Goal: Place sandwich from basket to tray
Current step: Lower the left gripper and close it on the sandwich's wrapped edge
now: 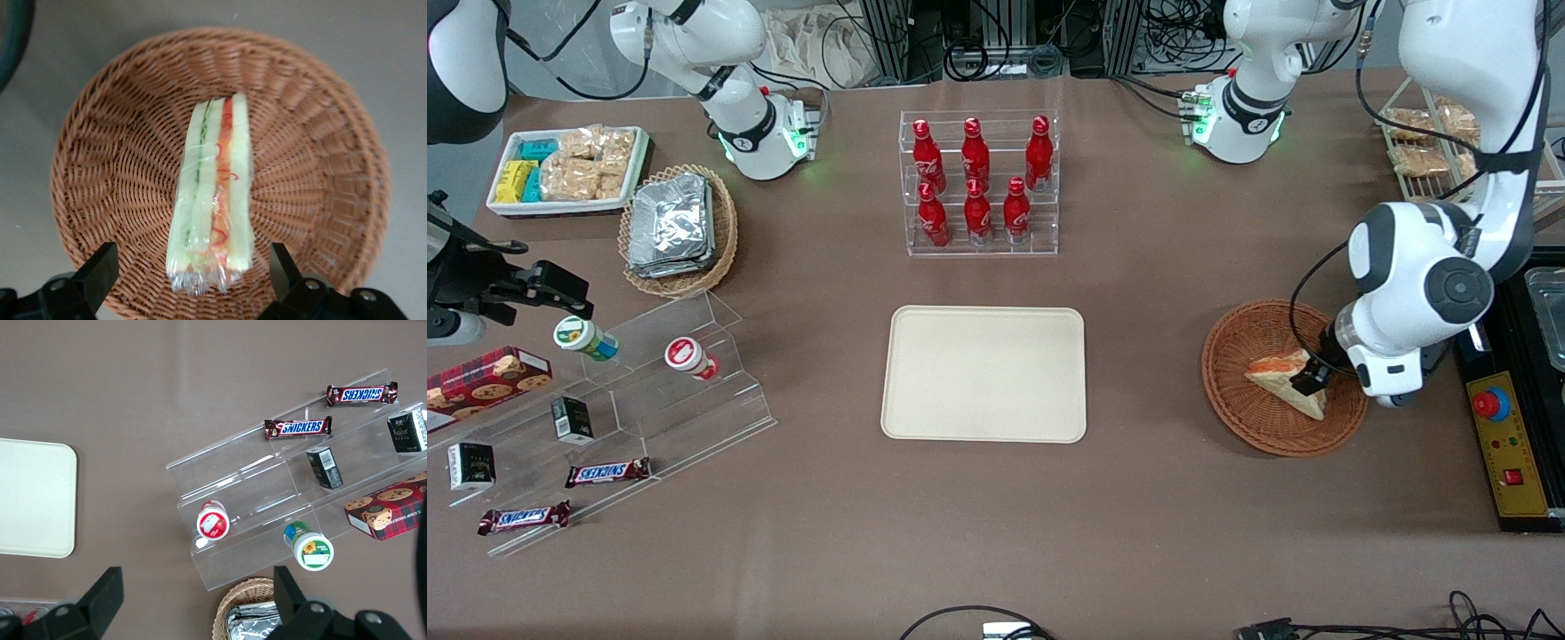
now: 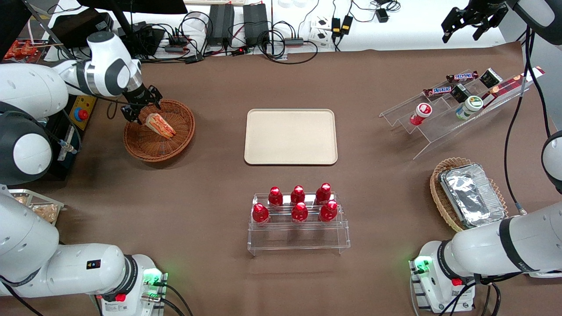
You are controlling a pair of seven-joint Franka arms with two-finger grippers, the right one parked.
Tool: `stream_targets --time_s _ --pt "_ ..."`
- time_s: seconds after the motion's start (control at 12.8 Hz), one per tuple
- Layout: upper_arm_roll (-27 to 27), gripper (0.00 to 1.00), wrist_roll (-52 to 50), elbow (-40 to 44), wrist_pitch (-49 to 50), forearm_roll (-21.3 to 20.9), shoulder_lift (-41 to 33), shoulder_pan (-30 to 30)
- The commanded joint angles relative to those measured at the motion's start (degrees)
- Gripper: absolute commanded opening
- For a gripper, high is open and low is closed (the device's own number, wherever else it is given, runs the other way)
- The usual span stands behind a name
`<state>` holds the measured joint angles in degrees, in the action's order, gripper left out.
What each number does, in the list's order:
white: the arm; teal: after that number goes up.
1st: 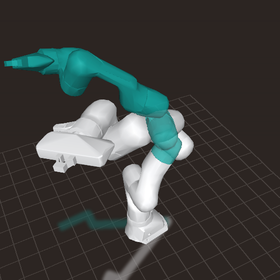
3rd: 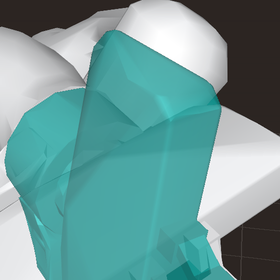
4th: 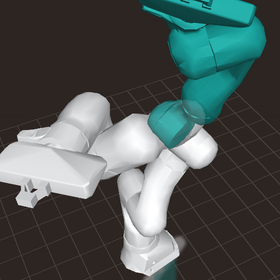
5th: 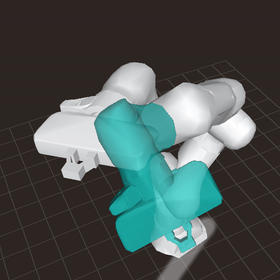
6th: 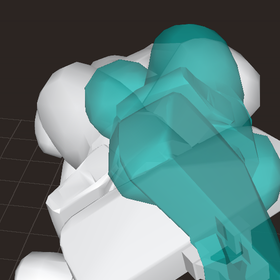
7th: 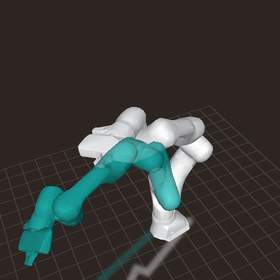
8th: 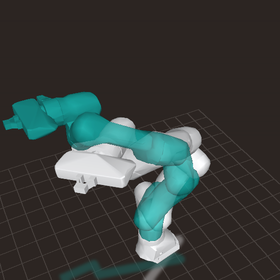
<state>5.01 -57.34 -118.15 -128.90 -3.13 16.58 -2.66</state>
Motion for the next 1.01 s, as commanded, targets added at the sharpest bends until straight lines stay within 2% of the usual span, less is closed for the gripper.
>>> stream_targets --time_s 0.0,0.31,0.39,0.47,0.7,0.94 --pt "0.1 1.00 -2.1 -0.1 -3.0 -0.3 2.7 -0.1" --pt "0.1 0.99 -3.5 1.2 -4.8 -0.3 5.6 0.0" --pt "0.1 0.62 -3.7 1.4 -4.4 -0.4 5.4 0.0" --pt "0.1 0.01 -4.1 1.3 -4.3 -0.6 5.2 0.0" --pt "0.1 0.00 -5.2 3.9 -2.2 -0.7 5.1 0.1" --pt "0.3 0.00 -4.9 10.9 6.6 -0.6 5.2 0.4"
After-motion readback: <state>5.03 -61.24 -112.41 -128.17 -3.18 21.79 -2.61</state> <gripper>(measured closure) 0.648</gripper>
